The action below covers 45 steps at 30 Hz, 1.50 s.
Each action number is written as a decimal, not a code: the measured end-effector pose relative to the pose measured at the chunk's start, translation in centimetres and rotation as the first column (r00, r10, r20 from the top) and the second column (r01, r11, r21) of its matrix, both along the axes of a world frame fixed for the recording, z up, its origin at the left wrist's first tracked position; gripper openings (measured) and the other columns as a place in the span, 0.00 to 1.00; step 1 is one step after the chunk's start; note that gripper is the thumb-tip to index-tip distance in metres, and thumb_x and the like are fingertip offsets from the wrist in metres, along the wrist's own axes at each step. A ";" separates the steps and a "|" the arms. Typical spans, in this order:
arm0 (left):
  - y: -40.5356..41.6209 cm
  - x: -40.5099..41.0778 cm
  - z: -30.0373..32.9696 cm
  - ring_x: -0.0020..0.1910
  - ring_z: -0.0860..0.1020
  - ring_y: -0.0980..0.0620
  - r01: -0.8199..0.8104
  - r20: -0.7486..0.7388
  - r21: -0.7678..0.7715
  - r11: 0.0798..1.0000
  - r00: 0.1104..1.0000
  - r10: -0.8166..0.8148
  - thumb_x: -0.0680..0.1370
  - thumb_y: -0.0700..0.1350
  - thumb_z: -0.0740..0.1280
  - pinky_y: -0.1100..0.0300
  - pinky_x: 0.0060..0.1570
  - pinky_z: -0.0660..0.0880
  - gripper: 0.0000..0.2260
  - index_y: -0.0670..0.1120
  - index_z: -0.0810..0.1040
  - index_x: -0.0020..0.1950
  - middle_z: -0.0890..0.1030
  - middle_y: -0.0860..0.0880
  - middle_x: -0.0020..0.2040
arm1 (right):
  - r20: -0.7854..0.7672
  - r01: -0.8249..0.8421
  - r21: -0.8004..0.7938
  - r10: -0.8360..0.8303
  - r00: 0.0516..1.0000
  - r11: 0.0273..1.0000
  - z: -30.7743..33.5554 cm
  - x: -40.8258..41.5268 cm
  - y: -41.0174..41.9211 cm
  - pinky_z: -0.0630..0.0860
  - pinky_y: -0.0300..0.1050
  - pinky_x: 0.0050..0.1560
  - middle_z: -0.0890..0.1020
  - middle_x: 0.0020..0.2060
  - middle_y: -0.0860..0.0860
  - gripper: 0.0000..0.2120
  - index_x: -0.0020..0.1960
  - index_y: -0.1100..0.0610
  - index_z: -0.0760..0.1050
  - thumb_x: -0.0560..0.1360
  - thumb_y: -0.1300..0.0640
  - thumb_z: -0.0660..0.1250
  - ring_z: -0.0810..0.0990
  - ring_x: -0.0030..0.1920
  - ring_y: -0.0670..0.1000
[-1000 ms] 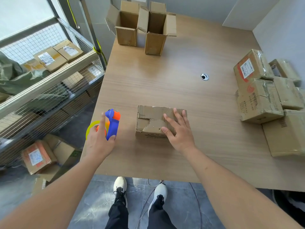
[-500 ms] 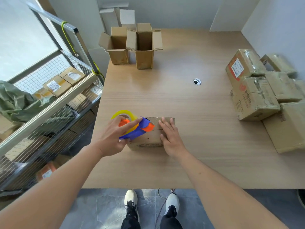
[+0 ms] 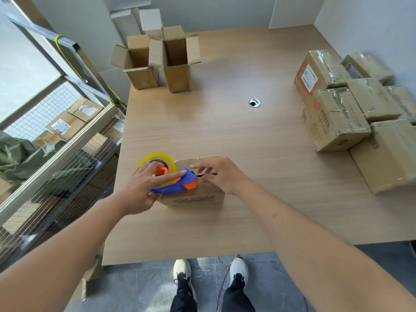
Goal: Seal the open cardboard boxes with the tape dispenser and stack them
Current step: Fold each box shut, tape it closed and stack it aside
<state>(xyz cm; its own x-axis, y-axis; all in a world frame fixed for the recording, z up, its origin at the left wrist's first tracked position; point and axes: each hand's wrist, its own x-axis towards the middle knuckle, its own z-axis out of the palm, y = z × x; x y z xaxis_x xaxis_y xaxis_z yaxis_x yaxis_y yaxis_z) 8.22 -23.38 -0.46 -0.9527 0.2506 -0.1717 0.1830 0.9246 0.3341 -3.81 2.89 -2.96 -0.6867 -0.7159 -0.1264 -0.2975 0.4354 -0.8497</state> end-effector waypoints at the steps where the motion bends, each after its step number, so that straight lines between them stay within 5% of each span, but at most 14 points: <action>1: -0.1 -0.1 0.1 0.69 0.65 0.44 0.006 0.006 0.000 1.000 1.000 -0.006 0.75 0.38 0.73 0.42 0.70 0.65 0.42 0.61 0.56 0.81 0.68 0.49 0.65 | 0.057 -0.021 -0.016 0.022 0.998 1.000 0.2 -0.2 -0.2 0.78 0.49 0.55 0.86 0.49 0.46 0.17 0.59 0.50 0.85 0.73 0.64 0.75 0.83 0.47 0.48; 6: 0.3 -0.5 0.5 0.69 0.66 0.46 -0.001 0.019 0.043 0.999 1.000 0.000 0.72 0.35 0.74 0.42 0.70 0.65 0.42 0.62 0.62 0.80 0.69 0.50 0.64 | 0.083 -0.051 0.003 0.051 0.995 0.999 0.1 -1.2 -0.8 0.80 0.49 0.53 0.88 0.42 0.47 0.21 0.51 0.52 0.86 0.71 0.73 0.64 0.86 0.44 0.44; 10: 0.3 -0.7 0.7 0.68 0.67 0.46 0.013 0.013 0.054 0.998 1.000 -0.014 0.71 0.34 0.74 0.43 0.70 0.64 0.42 0.62 0.64 0.79 0.70 0.50 0.63 | 0.119 -0.068 -0.030 0.071 0.990 0.997 -0.1 -2.0 -0.7 0.75 0.31 0.49 0.88 0.42 0.49 0.18 0.52 0.57 0.87 0.72 0.74 0.68 0.85 0.44 0.40; 14: 0.2 -0.3 0.6 0.70 0.66 0.45 0.022 0.005 0.037 0.999 1.000 -0.022 0.73 0.36 0.74 0.45 0.72 0.62 0.41 0.62 0.62 0.80 0.69 0.49 0.65 | 0.167 -0.062 -0.063 0.072 0.983 0.996 -0.1 -2.5 -0.7 0.81 0.39 0.54 0.88 0.45 0.50 0.12 0.52 0.57 0.87 0.76 0.71 0.70 0.86 0.46 0.42; 17: 0.3 -0.1 0.7 0.70 0.65 0.45 0.015 0.001 0.013 1.000 1.000 -0.015 0.74 0.37 0.74 0.46 0.73 0.62 0.41 0.61 0.61 0.80 0.69 0.49 0.66 | 0.145 -0.076 -0.012 0.077 0.986 0.997 -0.1 -2.4 -1.0 0.78 0.36 0.47 0.87 0.40 0.43 0.12 0.49 0.51 0.88 0.75 0.66 0.73 0.83 0.39 0.41; 21: 0.6 0.0 0.9 0.70 0.65 0.44 0.009 0.005 -0.003 1.000 1.000 -0.009 0.74 0.37 0.73 0.45 0.73 0.62 0.40 0.60 0.61 0.80 0.69 0.48 0.66 | 0.155 -0.026 0.000 0.026 0.988 1.000 -0.3 -1.9 -1.3 0.79 0.47 0.49 0.87 0.39 0.44 0.10 0.47 0.48 0.87 0.72 0.63 0.75 0.81 0.37 0.45; 28: 0.9 -0.1 1.2 0.69 0.65 0.46 0.001 0.023 -0.029 1.000 1.000 0.000 0.76 0.38 0.74 0.50 0.73 0.60 0.40 0.62 0.59 0.80 0.68 0.48 0.67 | 0.051 -0.020 0.029 0.019 0.999 0.999 0.1 -1.5 -1.5 0.78 0.53 0.57 0.86 0.49 0.45 0.10 0.54 0.50 0.86 0.80 0.61 0.68 0.83 0.51 0.46; 33: 0.9 -0.1 1.0 0.69 0.65 0.46 -0.011 0.030 -0.042 0.999 0.999 0.012 0.76 0.39 0.73 0.50 0.73 0.61 0.41 0.64 0.58 0.80 0.68 0.49 0.66 | 0.136 -0.074 0.080 0.063 0.989 0.994 0.4 -1.9 -1.7 0.76 0.47 0.58 0.83 0.53 0.49 0.13 0.58 0.53 0.83 0.84 0.60 0.60 0.78 0.54 0.47; 36: 1.0 -0.1 1.1 0.69 0.66 0.46 -0.020 0.032 -0.037 0.999 0.999 0.021 0.75 0.40 0.73 0.49 0.72 0.61 0.40 0.63 0.59 0.80 0.68 0.49 0.65 | 0.095 -0.080 0.079 0.073 0.993 0.994 0.5 -2.0 -1.6 0.76 0.42 0.50 0.83 0.49 0.44 0.08 0.57 0.51 0.83 0.81 0.53 0.67 0.78 0.47 0.44; 41: 1.9 -0.1 0.8 0.65 0.69 0.45 -0.066 -0.046 -0.034 0.997 0.997 0.065 0.74 0.56 0.73 0.46 0.67 0.66 0.32 0.63 0.68 0.77 0.70 0.49 0.62 | -0.014 0.029 0.102 -0.027 1.000 0.994 0.2 -1.6 -2.3 0.80 0.51 0.49 0.83 0.41 0.43 0.03 0.50 0.48 0.83 0.77 0.52 0.73 0.79 0.41 0.45; 45: 3.7 0.0 -0.6 0.61 0.71 0.43 -0.197 -0.162 -0.061 0.979 0.969 0.185 0.77 0.66 0.68 0.46 0.63 0.71 0.28 0.66 0.67 0.76 0.71 0.49 0.59 | -0.023 0.148 0.084 -0.146 0.989 0.985 0.0 -0.7 -2.6 0.79 0.50 0.49 0.84 0.40 0.43 0.10 0.57 0.46 0.83 0.76 0.51 0.73 0.80 0.42 0.47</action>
<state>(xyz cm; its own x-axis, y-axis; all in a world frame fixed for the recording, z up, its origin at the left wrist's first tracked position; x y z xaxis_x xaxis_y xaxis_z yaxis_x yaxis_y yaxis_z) 8.25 -19.71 -1.04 -0.9981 0.0536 -0.0304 0.0446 0.9689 0.2434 -4.51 0.30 -3.00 -0.7864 -0.5938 -0.1703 -0.2388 0.5465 -0.8027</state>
